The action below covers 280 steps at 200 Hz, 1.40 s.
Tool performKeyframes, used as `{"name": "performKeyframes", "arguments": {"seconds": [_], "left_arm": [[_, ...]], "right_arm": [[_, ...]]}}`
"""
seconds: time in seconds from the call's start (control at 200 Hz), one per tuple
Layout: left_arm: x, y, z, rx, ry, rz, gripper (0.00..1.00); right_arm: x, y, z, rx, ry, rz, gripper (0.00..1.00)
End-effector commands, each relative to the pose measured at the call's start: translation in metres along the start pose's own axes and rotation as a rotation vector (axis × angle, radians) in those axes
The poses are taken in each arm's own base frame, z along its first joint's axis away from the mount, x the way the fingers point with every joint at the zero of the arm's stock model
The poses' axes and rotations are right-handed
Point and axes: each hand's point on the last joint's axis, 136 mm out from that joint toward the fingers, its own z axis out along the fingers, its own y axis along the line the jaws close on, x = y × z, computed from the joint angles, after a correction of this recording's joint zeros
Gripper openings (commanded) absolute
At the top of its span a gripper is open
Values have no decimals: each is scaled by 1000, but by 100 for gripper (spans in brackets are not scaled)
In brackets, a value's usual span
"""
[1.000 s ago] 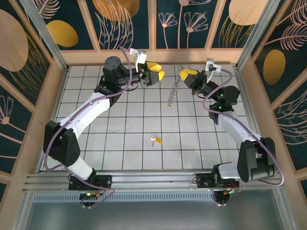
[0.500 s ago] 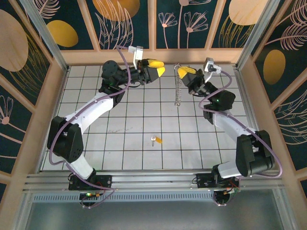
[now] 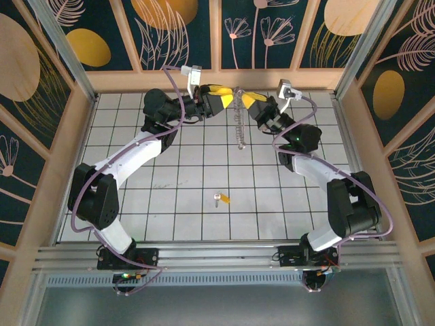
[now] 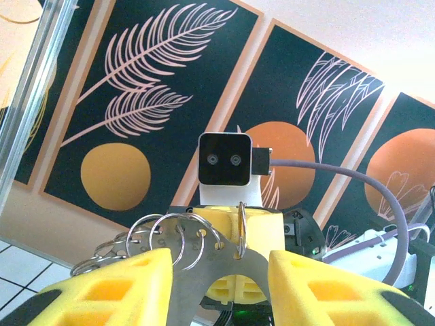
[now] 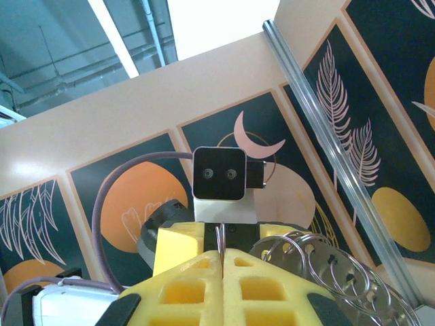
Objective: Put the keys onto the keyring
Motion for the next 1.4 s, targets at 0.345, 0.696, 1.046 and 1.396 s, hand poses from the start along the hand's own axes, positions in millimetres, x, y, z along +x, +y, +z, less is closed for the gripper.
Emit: {"name": "performKeyframes", "arguments": {"seconds": [0.345, 0.696, 1.046, 1.396], "left_arm": [[-10, -12, 0, 37, -33, 34, 37], [-11, -15, 0, 68, -46, 12, 37], [-5, -12, -2, 62, -38, -1, 33], [10, 12, 0, 19, -16, -33, 28]], "right_arm": [[-12, 19, 11, -87, -50, -47, 0], [-7, 15, 13, -85, -42, -32, 0], [-3, 11, 14, -81, -37, -21, 0], [-1, 11, 14, -79, -30, -14, 0]]}}
